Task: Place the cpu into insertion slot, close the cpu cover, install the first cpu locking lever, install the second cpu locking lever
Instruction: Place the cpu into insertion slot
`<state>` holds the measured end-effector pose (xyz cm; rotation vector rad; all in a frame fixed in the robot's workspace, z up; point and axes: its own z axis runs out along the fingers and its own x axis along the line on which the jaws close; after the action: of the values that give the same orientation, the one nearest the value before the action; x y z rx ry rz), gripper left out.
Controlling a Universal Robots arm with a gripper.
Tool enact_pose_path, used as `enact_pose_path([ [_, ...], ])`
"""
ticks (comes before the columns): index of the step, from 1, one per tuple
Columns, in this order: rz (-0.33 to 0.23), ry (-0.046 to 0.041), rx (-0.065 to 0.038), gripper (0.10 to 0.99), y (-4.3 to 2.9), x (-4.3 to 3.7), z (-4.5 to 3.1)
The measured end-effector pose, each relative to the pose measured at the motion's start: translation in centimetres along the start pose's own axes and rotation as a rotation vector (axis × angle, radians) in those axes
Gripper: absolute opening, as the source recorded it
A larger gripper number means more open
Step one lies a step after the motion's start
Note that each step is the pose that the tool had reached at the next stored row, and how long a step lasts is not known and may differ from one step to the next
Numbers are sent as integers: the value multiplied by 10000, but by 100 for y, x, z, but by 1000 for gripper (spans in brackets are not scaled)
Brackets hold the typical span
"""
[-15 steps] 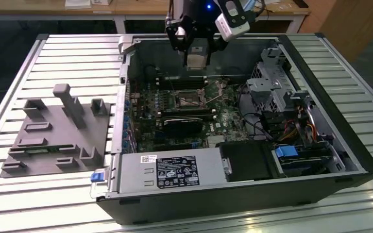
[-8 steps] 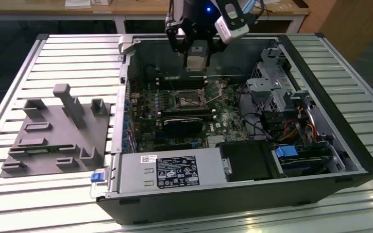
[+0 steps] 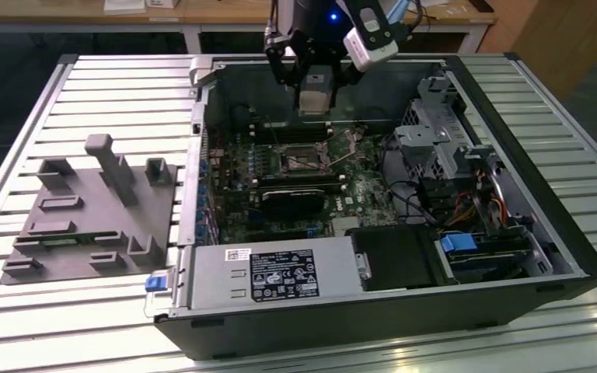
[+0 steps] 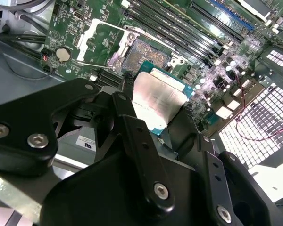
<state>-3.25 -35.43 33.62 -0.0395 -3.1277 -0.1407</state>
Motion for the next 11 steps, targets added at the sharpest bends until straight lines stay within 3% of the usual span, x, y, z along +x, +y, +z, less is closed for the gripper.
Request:
enact_pose_path([
  [6, 0, -23, 3, 537, -3, 0, 27],
  [11, -3, -74, 7, 537, -10, -1, 107],
])
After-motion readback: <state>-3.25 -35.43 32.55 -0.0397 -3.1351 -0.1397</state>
